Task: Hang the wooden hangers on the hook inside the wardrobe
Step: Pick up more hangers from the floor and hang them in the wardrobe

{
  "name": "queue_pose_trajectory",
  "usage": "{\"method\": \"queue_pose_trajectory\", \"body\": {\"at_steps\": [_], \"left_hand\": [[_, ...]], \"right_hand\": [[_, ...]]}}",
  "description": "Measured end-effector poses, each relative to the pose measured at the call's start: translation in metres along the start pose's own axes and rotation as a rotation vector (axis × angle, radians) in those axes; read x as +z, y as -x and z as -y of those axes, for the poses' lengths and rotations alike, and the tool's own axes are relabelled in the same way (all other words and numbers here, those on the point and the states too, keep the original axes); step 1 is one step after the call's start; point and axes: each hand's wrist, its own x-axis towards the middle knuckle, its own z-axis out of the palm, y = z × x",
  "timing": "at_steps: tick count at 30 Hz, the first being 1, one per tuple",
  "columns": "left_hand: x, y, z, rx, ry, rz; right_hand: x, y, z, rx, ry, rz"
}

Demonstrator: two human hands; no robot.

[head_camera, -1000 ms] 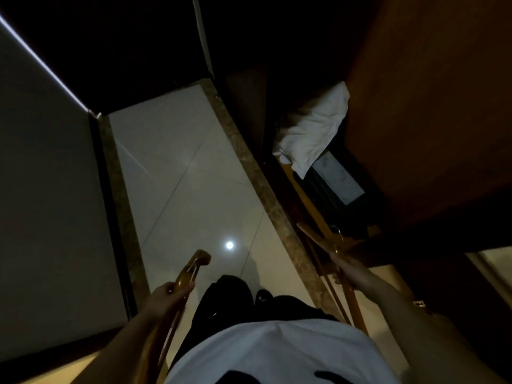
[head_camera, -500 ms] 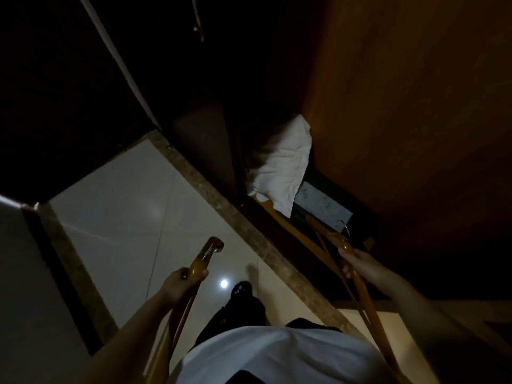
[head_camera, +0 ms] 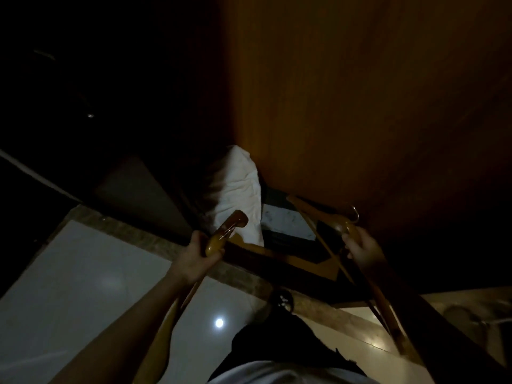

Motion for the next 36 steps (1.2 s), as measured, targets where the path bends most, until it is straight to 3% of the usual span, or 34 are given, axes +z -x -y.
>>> {"method": "queue_pose_trajectory", "body": {"at_steps": [5, 12, 21, 31, 36], "left_hand": [[-0.012, -0.04, -0.071, 0.164, -0.164, -0.062], [-0.038, -0.067, -0.163, 0.369, -0.071, -0.026], [-0.062, -0.08, -0.276, 0.709, -0.017, -0.037], [-0.134, -0.056, -0.406, 1.024, 0.018, -0.139], [-0.17, -0.046, -0.455, 1.138, 0.061, -0.196]], "right_hand": [[-0.025, -0.025, 0.052, -0.221, 0.052, -0.159], [-0.067, -0.053, 0.141, -0.442, -0.096, -0.122], [-0.119, -0.083, 0.231, -0.692, -0.03, -0.262], [-0.205, -0.05, 0.355, -1.036, 0.103, -0.614], [-0.23, -0.035, 0.415, -1.113, 0.134, -0.725]]}}
